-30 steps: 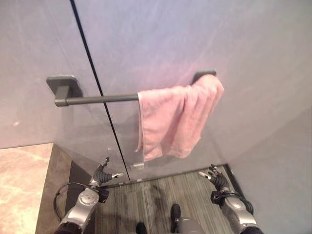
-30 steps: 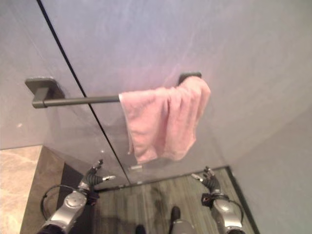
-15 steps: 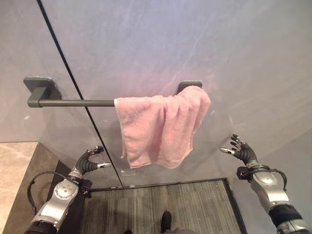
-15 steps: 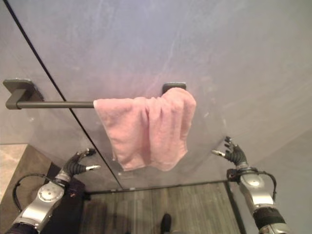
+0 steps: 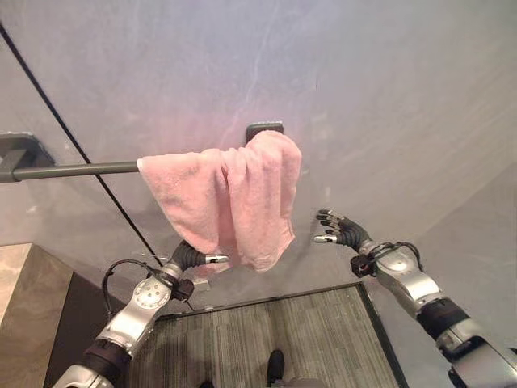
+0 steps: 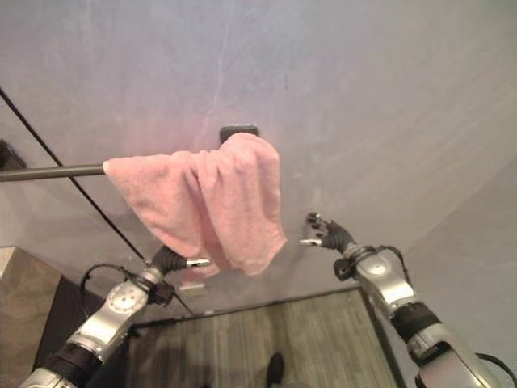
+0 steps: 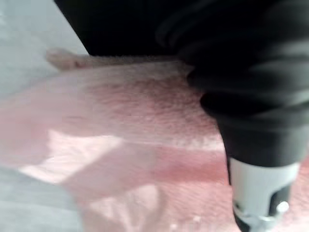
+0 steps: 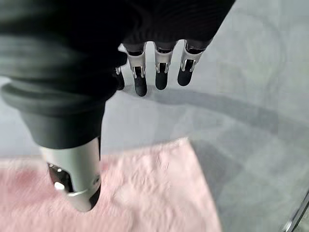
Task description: Put brush and paste in cup on sink, flatten towel.
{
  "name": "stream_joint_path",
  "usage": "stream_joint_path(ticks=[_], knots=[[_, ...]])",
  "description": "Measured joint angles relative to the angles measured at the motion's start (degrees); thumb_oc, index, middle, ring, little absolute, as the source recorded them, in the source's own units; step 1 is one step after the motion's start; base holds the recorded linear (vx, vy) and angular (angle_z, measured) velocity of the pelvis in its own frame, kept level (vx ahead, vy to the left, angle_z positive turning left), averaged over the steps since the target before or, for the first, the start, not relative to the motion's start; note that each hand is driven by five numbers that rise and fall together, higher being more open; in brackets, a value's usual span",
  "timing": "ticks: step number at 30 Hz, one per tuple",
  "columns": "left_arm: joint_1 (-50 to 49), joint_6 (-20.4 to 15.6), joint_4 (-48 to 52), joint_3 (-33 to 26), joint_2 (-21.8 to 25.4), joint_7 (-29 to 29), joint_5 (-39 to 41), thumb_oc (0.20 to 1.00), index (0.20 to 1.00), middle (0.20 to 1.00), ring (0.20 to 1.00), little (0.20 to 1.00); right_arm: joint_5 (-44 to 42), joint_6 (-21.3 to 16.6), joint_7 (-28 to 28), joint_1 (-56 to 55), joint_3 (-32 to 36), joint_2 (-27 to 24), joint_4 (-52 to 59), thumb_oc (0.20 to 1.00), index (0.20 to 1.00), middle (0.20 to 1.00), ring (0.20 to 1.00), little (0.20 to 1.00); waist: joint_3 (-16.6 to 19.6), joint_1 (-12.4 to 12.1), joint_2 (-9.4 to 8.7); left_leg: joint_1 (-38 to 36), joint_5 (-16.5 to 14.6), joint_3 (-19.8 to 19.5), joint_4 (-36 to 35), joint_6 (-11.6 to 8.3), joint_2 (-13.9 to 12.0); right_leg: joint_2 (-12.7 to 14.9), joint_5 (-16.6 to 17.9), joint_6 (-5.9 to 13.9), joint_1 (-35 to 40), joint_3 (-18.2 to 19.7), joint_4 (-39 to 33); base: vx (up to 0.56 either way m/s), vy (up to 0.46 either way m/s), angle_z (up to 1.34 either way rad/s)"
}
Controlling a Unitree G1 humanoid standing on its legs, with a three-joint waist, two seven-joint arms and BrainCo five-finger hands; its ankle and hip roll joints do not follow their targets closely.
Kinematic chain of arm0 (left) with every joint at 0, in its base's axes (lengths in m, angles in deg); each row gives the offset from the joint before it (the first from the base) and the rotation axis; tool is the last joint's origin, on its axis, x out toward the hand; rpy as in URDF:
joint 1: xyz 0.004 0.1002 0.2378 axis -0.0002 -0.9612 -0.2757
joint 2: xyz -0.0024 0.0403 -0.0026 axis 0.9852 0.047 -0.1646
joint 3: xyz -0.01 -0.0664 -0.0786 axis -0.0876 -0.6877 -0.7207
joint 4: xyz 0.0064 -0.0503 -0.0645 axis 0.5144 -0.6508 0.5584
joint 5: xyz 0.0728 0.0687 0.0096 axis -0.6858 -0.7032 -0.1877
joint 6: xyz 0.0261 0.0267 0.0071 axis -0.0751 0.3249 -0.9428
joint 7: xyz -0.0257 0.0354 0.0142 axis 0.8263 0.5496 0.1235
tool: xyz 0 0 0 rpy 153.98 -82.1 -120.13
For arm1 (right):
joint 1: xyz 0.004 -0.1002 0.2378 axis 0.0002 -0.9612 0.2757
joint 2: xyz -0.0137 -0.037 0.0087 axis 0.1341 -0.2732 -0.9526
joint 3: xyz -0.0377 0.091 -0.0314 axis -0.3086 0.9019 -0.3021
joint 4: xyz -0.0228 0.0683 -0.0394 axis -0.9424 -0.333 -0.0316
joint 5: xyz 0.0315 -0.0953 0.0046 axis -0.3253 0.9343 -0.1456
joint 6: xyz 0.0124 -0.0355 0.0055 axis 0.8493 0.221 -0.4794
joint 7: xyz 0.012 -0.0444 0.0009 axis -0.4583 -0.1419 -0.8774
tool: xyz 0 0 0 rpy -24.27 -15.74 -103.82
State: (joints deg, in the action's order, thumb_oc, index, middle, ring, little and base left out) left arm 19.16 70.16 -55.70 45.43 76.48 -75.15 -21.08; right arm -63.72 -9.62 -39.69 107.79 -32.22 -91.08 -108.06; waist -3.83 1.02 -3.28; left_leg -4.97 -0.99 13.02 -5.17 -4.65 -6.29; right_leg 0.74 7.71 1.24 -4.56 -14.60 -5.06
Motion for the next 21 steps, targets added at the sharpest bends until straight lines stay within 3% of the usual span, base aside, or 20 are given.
stream_joint_path(ticks=[5, 6, 7, 8, 9, 10, 12, 13, 18, 19, 20, 21], knots=[[0.20, 0.00, 0.01, -0.04, -1.12, -1.46, 0.00, 1.000, 1.000, 1.000, 1.000, 1.000, 0.04, 0.25, 1.31, 2.42, -2.13, 4.15, -0.13, 1.000, 1.000, 1.000, 1.000, 1.000, 0.05, -0.12, -0.07, 0.02, 0.12, -0.03, 0.15, -0.15, -0.02, -0.02, 0.20, -0.14, -0.13, 0.02, 0.01, 0.00, 0.002, -0.01], [0.20, 0.00, 0.00, -0.07, -1.52, -1.76, 0.00, 1.000, 1.000, 1.000, 1.000, 1.000, 0.27, 0.59, 1.43, 3.71, -3.52, 5.11, -0.25, 0.642, 0.642, 0.642, 0.642, 0.642, 0.05, -0.17, -0.07, 0.06, 0.24, -0.03, 0.13, -0.33, -0.02, -0.03, 0.27, -0.23, -0.19, 0.02, 0.01, 0.00, 0.000, 0.00], [0.21, 0.01, 0.00, -0.06, -1.69, -1.79, -0.01, 1.000, 1.000, 1.000, 1.000, 1.000, 0.60, 0.90, 1.43, 4.36, -4.12, 5.38, -0.33, 0.642, 0.642, 0.642, 0.642, 0.642, 0.07, -0.17, -0.09, 0.03, 0.27, -0.03, 0.15, -0.37, 0.00, -0.05, 0.30, -0.28, -0.20, 0.02, 0.02, 0.00, 0.000, 0.00], [0.21, 0.01, 0.00, -0.06, -1.88, -1.83, -0.01, 1.000, 1.000, 1.000, 1.000, 1.000, 1.63, 1.22, 1.50, 5.14, -4.32, 5.80, -0.33, 0.200, 0.200, 0.200, 0.200, 0.200, 0.10, -0.27, -0.15, 0.04, 0.28, -0.06, 0.17, -0.39, 0.01, -0.06, 0.38, -0.41, -0.20, 0.01, 0.02, 0.00, 0.000, 0.00], [0.21, 0.01, 0.00, -0.07, -1.95, -1.99, -0.01, 1.000, 1.000, 1.000, 1.000, 1.000, 2.33, 1.26, 1.87, 5.71, -4.31, 6.36, -0.52, 0.200, 0.200, 0.200, 0.200, 0.200, 0.16, -0.36, -0.24, 0.09, 0.28, -0.05, 0.18, -0.39, 0.01, -0.07, 0.50, -0.58, -0.23, 0.00, 0.02, 0.00, 0.000, 0.00], [0.22, 0.02, 0.00, -0.07, -1.96, -2.11, 0.00, 0.492, 0.492, 0.492, 0.492, 0.492, 2.34, 1.25, 2.48, 6.70, -4.32, 7.69, -0.57, 0.200, 0.200, 0.200, 0.200, 0.200, 0.25, -0.36, -0.37, 0.12, 0.28, -0.04, 0.18, -0.40, 0.04, -0.07, 0.56, -0.67, -0.29, 0.00, 0.02, 0.00, 0.000, 0.00], [0.27, 0.03, 0.00, -0.07, -2.03, -2.11, 0.06, 0.263, 0.263, 0.263, 0.263, 0.263, 2.27, 1.25, 2.51, 7.67, -4.35, 9.57, -0.19, 0.200, 0.200, 0.200, 0.200, 0.200, 0.45, -0.43, -0.67, 0.16, 0.28, -0.09, 0.19, -0.40, 0.09, -0.10, 0.55, -0.67, -0.31, -0.02, 0.02, 0.00, 0.009, 0.02], [0.35, 0.03, 0.00, -0.07, -2.03, -2.12, 0.12, 0.200, 0.200, 0.200, 0.200, 0.200, 2.19, 1.25, 2.49, 8.33, -5.00, 10.82, 0.05, 0.200, 0.200, 0.200, 0.200, 0.200, 0.72, -0.63, -1.08, 0.24, 0.28, -0.16, 0.19, -0.40, 0.16, -0.10, 0.55, -0.68, -0.36, -0.03, 0.02, -0.01, 0.025, 0.03], [1.05, 0.04, 0.00, -0.08, -2.06, -2.20, 0.14, 0.200, 0.200, 0.200, 0.200, 0.200, 1.04, 1.25, 2.42, 8.61, -5.75, 12.88, 0.55, 0.200, 0.200, 0.200, 0.200, 0.200, 2.09, -1.61, -2.98, 1.50, 0.28, -0.16, 0.50, -0.39, 0.46, 0.16, 0.61, -0.75, -1.50, 0.00, 0.02, 0.00, 0.004, 0.01], [1.05, 0.10, -0.02, -0.02, -2.07, -2.20, 0.13, 0.200, 0.200, 0.200, 0.200, 0.200, -0.10, 1.25, 2.37, 8.53, -5.93, 13.01, 1.04, 0.319, 0.319, 0.319, 0.319, 0.319, 2.36, -1.69, -3.37, 1.86, 0.29, -0.29, 0.81, -0.39, 0.52, 0.26, 0.94, -0.82, -1.65, -0.02, 0.03, 0.00, 0.000, 0.00], [1.05, 0.10, -0.02, -0.02, -2.06, -2.20, 0.13, 0.200, 0.200, 0.200, 0.200, 0.200, -0.09, 1.25, 2.31, 8.53, -5.96, 13.04, 1.24, 0.322, 0.322, 0.322, 0.322, 0.322, 2.45, -1.72, -3.49, 1.91, 0.27, -0.28, 0.94, -0.36, 0.53, 0.32, 0.98, -0.78, -1.63, -0.02, 0.03, 0.00, 0.027, 0.04], [1.16, 0.10, -0.02, -0.06, -2.05, -2.22, 0.12, 0.200, 0.200, 0.200, 0.200, 0.200, -0.96, 1.26, 2.06, 8.49, -5.99, 13.18, 1.67, 0.426, 0.426, 0.426, 0.426, 0.426, 2.53, -1.77, -3.61, 1.91, 0.25, -0.30, 0.92, -0.33, 0.60, 0.38, 1.06, -0.70, -1.62, -0.02, 0.03, 0.00, 0.000, 0.00]])
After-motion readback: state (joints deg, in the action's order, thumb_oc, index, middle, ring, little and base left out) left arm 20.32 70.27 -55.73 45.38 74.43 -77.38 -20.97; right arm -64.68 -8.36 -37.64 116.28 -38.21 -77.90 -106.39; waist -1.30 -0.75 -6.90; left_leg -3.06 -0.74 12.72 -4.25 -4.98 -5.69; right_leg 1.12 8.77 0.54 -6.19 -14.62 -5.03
